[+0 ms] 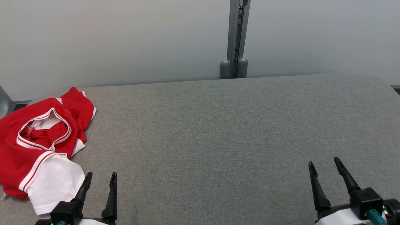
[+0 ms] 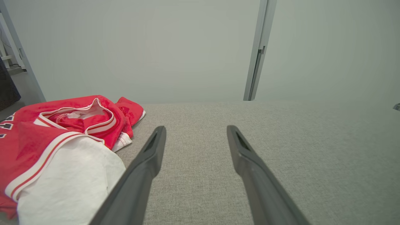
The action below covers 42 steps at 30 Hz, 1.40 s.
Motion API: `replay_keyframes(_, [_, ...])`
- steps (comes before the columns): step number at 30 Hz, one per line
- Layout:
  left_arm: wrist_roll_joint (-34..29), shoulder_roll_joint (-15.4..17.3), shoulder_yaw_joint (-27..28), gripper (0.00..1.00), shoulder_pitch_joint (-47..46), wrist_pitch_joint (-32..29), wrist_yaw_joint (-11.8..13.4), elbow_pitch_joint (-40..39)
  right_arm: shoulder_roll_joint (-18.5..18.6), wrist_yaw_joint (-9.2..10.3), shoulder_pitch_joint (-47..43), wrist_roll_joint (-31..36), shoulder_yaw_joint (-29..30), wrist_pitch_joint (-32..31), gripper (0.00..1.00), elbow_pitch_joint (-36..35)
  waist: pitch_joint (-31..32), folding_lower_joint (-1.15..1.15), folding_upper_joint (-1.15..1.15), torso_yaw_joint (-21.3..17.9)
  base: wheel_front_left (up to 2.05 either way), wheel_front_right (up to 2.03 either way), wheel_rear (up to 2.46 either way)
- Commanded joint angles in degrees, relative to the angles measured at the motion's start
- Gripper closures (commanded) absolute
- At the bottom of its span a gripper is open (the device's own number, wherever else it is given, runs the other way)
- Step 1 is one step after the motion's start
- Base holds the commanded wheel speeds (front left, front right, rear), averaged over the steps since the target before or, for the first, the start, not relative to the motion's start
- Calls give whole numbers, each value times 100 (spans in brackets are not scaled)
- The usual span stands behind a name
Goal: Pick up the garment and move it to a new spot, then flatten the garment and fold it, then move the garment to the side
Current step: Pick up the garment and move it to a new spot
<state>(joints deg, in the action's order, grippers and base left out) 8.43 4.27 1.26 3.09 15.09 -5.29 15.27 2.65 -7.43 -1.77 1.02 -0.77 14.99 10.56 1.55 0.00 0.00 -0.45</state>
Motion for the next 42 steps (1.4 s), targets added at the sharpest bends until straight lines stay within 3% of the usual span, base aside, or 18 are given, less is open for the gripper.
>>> replay_keyframes(1, [-46, 6, 26, 0, -73, 11, -20, 11, 44, -11, -46, 2, 13, 30, 0, 8, -3, 0, 0, 12, 0, 0, 0])
replay_keyframes(5, [-88, -3, -9, 0, -138, 11, -59, 57, 43, -11, -93, -12, 48, 30, 0, -20, 15, 0, 0, 133, 0, 0, 0])
replay_keyframes(8, [-92, -17, -56, 0, -202, 10, -74, 88, 40, -11, -175, -36, 56, 30, 0, -52, 61, 0, 0, 433, 0, 0, 0])
replay_keyframes(18, [-90, -2, -43, 0, -124, 8, -35, 252, 37, -9, -155, -265, -477, 30, 0, -37, 243, 0, 0, 2543, 0, 0, 0])
replay_keyframes(21, [-28, 14, 140, 0, -10, 8, 33, 141, 34, -7, 58, -265, -768, 30, 0, 11, 153, 0, 0, 2817, 0, 0, 0])
replay_keyframes(28, [3, -21, 291, 0, 154, 7, 70, -100, 45, -6, 259, -263, -930, 29, 0, 171, 33, 0, 0, 2909, 0, 0, 0])
replay_keyframes(33, [-17, -30, 107, 0, -55, 8, -29, 29, 40, -6, 115, -260, -805, 29, 0, 131, -40, 0, 0, 2783, 0, 0, 0])
replay_keyframes(35, [46, -24, 2, 0, -324, -7, -81, 123, 55, -6, 231, -123, -789, 30, 0, 30, -354, 0, 0, 2585, 0, 0, 0])
replay_keyframes(42, [357, 52, -359, 0, -2225, -676, -179, 825, 664, -6, 947, 38, -880, 29, 0, -289, -1913, 0, 0, 1826, 0, 0, 0])
